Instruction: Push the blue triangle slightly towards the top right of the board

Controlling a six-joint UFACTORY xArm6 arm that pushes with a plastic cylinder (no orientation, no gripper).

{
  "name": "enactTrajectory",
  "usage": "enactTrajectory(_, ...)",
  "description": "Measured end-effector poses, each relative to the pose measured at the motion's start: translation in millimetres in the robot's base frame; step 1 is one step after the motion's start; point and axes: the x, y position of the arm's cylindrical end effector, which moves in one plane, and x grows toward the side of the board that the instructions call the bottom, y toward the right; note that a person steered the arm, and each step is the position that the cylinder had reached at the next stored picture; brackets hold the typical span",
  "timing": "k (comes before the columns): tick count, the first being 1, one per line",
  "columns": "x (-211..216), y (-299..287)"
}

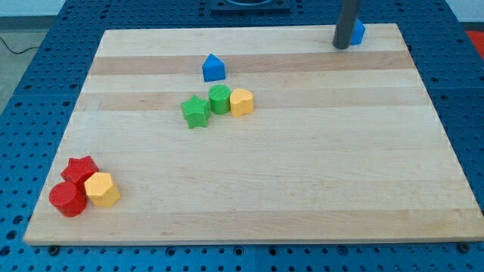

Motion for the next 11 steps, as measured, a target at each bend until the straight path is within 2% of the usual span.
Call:
enactTrajectory(1, 12, -17)
enactTrajectory(2, 65, -73)
enactTrajectory(3, 92, -149)
enactTrajectory(5, 94, -290)
enactTrajectory(6, 89, -308)
enactTrajectory(8, 43, -230)
enactTrajectory(10, 35, -130)
enactTrajectory(11, 35, -162)
